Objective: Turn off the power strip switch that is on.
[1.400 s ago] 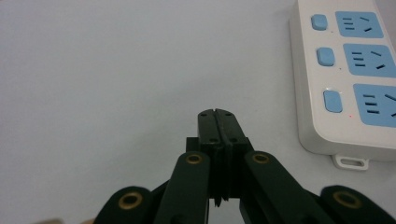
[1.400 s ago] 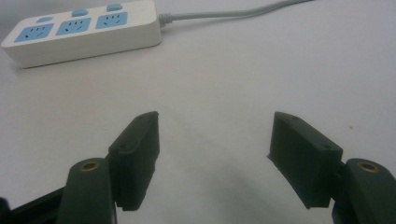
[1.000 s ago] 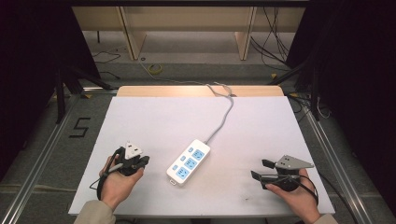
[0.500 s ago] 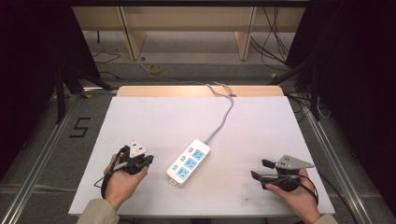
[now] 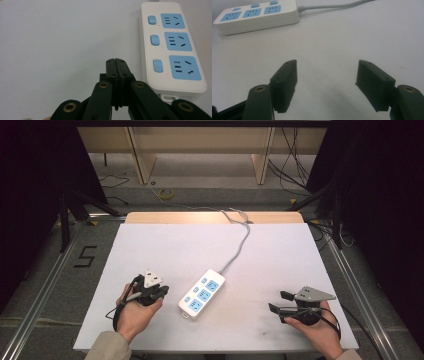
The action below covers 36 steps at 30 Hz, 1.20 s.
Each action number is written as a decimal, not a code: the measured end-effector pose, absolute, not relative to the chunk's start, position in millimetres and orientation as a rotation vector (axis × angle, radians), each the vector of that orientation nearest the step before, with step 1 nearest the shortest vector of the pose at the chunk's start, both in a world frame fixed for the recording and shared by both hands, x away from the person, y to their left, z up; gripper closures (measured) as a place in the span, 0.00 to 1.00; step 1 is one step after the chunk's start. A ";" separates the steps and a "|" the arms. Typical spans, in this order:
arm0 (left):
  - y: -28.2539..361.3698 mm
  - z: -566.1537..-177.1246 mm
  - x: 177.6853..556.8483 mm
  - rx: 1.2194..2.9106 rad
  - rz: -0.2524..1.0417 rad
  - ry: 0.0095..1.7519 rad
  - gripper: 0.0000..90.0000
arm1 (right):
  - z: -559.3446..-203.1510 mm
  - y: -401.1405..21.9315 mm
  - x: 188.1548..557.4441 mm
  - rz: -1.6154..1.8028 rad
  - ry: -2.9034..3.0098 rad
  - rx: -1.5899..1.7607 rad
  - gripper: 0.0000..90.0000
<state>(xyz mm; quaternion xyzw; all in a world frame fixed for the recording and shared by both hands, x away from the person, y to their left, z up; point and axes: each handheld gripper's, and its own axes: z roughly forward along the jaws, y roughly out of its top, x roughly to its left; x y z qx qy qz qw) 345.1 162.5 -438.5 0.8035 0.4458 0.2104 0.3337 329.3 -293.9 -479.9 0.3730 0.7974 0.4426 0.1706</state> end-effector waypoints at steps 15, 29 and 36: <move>151.5 -438.4 348.9 2.126 0.538 1.136 1.00 | -479.9 -293.9 329.2 1.259 2.266 1.061 0.38; 144.0 -438.8 351.5 2.141 0.528 1.123 1.00 | -479.9 -293.8 329.2 1.258 2.266 1.062 0.38; 139.7 -439.2 352.9 2.155 0.517 1.116 1.00 | -480.0 -293.8 329.3 1.259 2.267 1.062 0.38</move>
